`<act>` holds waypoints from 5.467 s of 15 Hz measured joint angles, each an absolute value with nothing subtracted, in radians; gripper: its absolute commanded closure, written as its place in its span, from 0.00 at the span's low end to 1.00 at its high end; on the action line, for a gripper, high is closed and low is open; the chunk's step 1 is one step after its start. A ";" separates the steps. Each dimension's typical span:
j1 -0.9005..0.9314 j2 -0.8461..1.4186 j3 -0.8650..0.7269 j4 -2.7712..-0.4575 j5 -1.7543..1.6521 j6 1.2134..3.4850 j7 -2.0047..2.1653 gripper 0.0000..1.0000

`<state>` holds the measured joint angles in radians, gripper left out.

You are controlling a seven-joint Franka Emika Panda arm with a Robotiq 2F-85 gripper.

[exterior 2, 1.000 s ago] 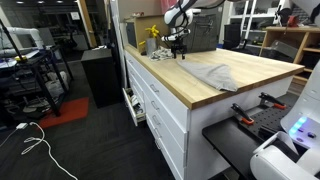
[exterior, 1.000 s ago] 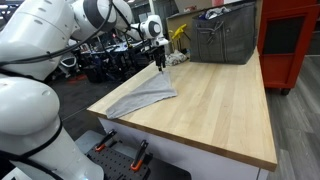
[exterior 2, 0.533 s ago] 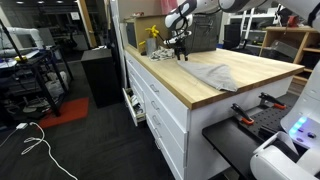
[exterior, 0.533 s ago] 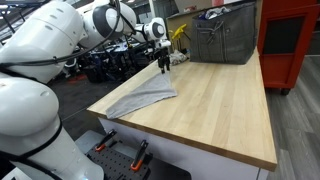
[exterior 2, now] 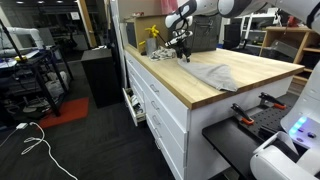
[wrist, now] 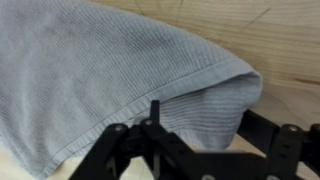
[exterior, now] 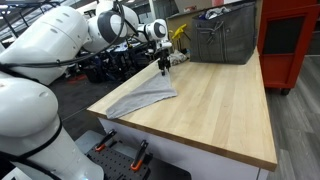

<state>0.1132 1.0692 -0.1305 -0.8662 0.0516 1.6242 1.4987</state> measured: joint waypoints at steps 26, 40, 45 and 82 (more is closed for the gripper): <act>-0.072 0.852 -0.079 -1.255 0.179 2.033 1.155 0.99; -0.110 0.365 -0.081 -1.913 0.221 2.379 0.707 0.99; -0.108 0.174 -0.081 -2.160 0.224 2.431 0.618 0.99; -0.035 -0.092 0.014 -2.453 0.177 2.444 0.659 0.99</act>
